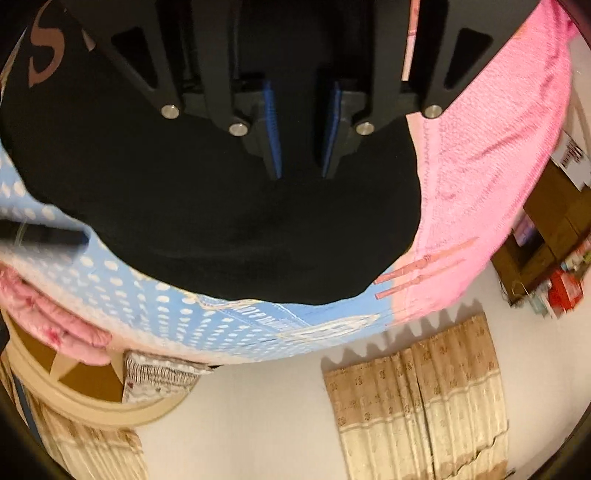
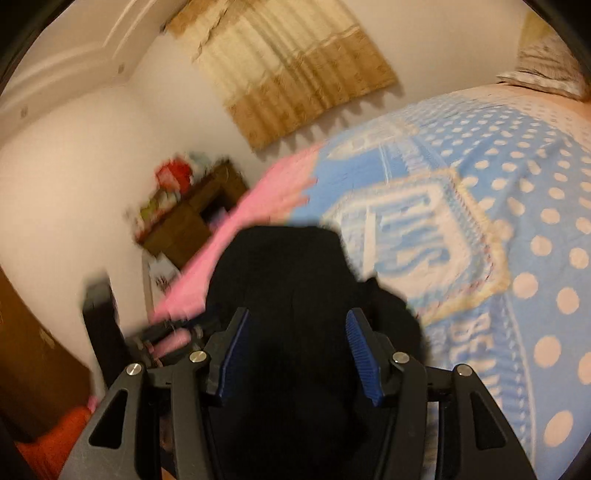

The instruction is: Fold large clothes

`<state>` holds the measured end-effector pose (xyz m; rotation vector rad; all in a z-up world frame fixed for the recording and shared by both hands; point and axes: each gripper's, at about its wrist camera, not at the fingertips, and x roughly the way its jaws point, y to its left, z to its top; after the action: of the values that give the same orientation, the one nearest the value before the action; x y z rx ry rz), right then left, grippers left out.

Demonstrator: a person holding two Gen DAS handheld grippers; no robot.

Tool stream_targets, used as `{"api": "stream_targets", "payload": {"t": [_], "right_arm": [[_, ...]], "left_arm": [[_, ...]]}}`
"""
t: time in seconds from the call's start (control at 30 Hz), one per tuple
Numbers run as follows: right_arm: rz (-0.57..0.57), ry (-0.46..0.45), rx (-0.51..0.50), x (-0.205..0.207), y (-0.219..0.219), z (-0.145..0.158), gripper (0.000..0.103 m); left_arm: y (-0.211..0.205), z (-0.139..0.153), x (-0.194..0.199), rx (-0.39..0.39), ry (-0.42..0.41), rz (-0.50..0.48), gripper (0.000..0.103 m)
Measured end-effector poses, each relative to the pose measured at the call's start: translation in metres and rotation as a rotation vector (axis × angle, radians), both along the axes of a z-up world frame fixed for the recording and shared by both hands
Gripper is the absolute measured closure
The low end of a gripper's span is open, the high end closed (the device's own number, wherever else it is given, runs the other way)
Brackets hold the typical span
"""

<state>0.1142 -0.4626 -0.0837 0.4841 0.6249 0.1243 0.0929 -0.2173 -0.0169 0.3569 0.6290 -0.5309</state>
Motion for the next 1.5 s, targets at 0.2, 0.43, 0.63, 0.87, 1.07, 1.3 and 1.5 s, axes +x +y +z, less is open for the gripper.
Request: {"api": "stream_targets", "payload": {"t": [0.2, 0.43, 0.63, 0.87, 1.07, 1.3, 1.5], "right_arm": [[-0.075, 0.019, 0.192, 0.000, -0.012, -0.065, 0.033], [-0.081, 0.099, 0.206, -0.009, -0.019, -0.038, 0.026], [-0.076, 0.053, 0.050, -0.016, -0.016, 0.006, 0.021], [0.024, 0.191, 0.034, 0.029, -0.023, -0.028, 0.006], [0.155, 0.197, 0.343, 0.027, -0.045, -0.085, 0.001], [0.253, 0.231, 0.340, 0.062, -0.029, -0.086, 0.001], [0.255, 0.222, 0.321, 0.059, -0.007, -0.080, 0.002]], "left_arm": [[-0.002, 0.008, -0.005, 0.033, 0.022, -0.002, 0.080], [0.071, 0.044, 0.001, -0.181, 0.087, 0.058, 0.000], [0.096, 0.040, 0.019, -0.223, 0.151, 0.118, 0.000], [0.067, -0.021, 0.027, -0.361, 0.438, 0.061, 0.000], [0.064, -0.034, 0.039, -0.400, 0.525, -0.027, 0.000], [0.059, -0.043, 0.041, -0.461, 0.527, -0.034, 0.000], [0.040, -0.028, 0.025, -0.402, 0.434, -0.029, 0.009]]}}
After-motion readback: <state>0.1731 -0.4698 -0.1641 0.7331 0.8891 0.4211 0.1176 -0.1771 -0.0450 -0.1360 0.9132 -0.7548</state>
